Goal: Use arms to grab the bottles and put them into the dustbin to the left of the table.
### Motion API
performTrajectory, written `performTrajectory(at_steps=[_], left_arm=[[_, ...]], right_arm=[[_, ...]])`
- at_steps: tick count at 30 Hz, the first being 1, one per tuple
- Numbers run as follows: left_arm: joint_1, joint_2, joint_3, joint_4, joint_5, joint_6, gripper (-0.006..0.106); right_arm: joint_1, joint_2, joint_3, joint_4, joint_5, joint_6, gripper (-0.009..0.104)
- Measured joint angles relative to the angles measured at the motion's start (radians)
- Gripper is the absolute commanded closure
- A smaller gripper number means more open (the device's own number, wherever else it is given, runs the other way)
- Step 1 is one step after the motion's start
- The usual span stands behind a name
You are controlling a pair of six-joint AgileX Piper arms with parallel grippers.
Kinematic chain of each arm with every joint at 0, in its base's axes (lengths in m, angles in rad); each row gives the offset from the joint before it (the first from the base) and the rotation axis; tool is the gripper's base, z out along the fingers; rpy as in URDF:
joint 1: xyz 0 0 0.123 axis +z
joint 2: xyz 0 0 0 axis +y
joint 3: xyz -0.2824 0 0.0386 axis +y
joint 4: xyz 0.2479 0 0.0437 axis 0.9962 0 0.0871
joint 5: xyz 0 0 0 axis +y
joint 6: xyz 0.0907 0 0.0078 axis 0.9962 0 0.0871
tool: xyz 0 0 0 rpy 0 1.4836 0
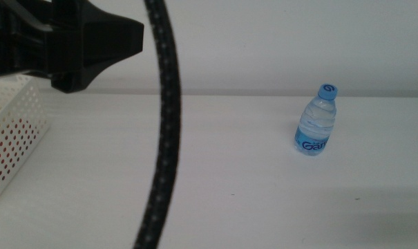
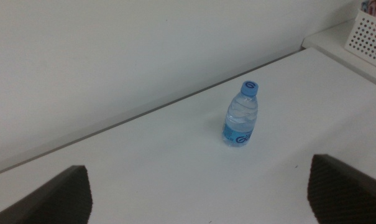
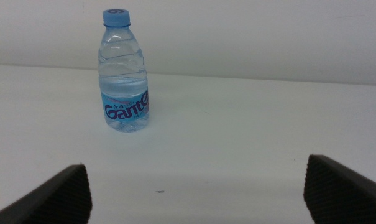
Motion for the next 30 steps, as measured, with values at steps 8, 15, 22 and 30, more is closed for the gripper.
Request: performTrajectory(at_steps=[8,15,22,30], left_arm=[[0.0,0.0,0.0,0.0,0.0,0.002,0.008],[0.0,0.0,0.0,0.007,0.0,0.002,0.008],[0.0,0.0,0.0,0.009,0.0,0.002,0.008],[0.0,0.0,0.0,0.009,0.0,0.002,0.008]], right_arm=[[0.0,0.0,0.0,-0.041,0.0,0.0,0.005],[0.0,0.0,0.0,-0.045,-0.004,0.0,0.005],[0.0,0.0,0.0,-0.031,-0.047,0.045,0.005],[0.002,0.012,0.0,-0.031,-0.173,0.049,0.005]])
